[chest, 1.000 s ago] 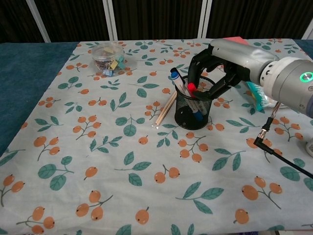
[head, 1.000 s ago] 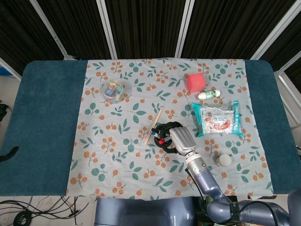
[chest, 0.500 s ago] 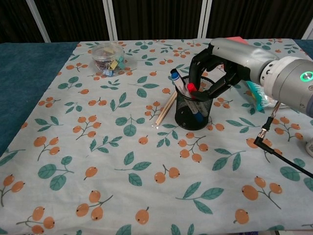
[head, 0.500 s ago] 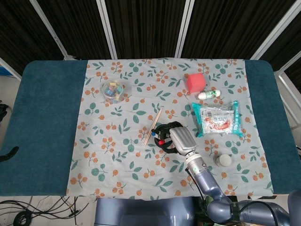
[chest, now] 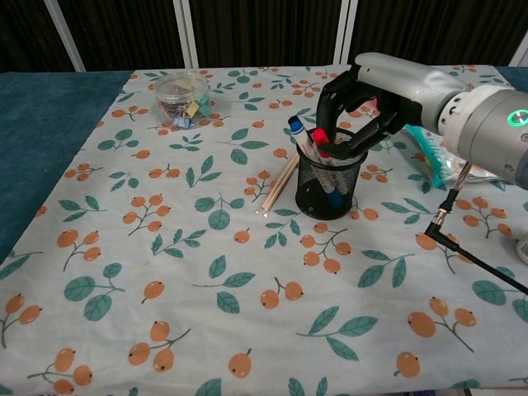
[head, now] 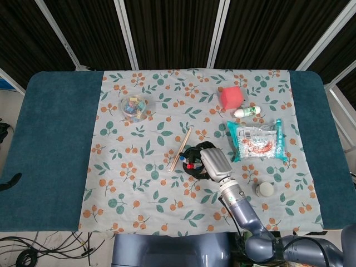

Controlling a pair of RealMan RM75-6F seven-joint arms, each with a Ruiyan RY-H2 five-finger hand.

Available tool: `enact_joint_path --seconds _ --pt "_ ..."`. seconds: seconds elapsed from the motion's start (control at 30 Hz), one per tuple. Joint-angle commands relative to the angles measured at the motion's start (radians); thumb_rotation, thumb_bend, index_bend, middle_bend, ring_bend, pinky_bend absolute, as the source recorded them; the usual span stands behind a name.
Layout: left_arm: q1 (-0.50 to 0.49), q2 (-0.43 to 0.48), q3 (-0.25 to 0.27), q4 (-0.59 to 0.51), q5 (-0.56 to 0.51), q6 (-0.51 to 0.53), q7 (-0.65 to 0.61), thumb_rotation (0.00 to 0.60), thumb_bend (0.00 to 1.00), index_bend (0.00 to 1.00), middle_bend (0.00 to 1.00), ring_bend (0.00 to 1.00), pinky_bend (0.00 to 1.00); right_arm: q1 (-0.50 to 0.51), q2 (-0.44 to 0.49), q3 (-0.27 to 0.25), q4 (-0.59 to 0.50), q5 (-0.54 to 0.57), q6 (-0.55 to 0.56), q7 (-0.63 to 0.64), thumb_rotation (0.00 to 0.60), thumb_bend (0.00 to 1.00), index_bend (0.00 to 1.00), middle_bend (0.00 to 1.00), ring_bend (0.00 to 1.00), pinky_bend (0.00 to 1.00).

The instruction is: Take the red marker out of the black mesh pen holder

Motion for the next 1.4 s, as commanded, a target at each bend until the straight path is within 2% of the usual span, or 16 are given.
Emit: enact_joint_path --seconds 0.03,0.27,0.63,0.97,1.13,1.4 --pt "0.000 0.000 0.000 0.000 -0.002 -0.001 0.000 0.600 0.18 0.08 0.00 0.00 0.00 0.000 0.008 0.007 -0.007 -0.001 0.002 0.006 0.600 0.56 0.62 0.54 0.27 0.18" --pt "0.000 0.000 -0.001 0.001 -0.002 0.000 -0.001 0.600 0.18 0.08 0.00 0.00 0.00 -0.003 0.069 0.039 -0.069 0.009 0.003 0.018 0.600 0.56 0.62 0.55 0.28 0.18" --pt "0.002 0.000 0.000 -0.003 0.002 0.004 0.004 0.600 0.18 0.08 0.00 0.00 0.00 -0.015 0.250 0.099 -0.215 0.064 0.015 -0.006 0.600 0.56 0.62 0.57 0.29 0.18" --pt "0.002 -0.002 0.002 -0.003 0.003 0.002 0.008 0.600 0.18 0.08 0.00 0.00 0.00 -0.050 0.404 0.140 -0.209 0.158 0.005 0.052 0.600 0.57 0.62 0.57 0.29 0.18" --pt "0.002 -0.001 0.000 -0.001 -0.004 0.002 0.008 0.600 0.18 0.08 0.00 0.00 0.00 -0.078 0.485 0.118 -0.195 0.159 -0.026 0.071 0.600 0.57 0.63 0.57 0.29 0.18" --pt "0.002 -0.001 0.000 -0.005 -0.002 0.005 0.011 0.600 0.18 0.08 0.00 0.00 0.00 -0.099 0.546 0.029 -0.187 0.162 -0.120 0.074 0.600 0.57 0.63 0.57 0.29 0.18"
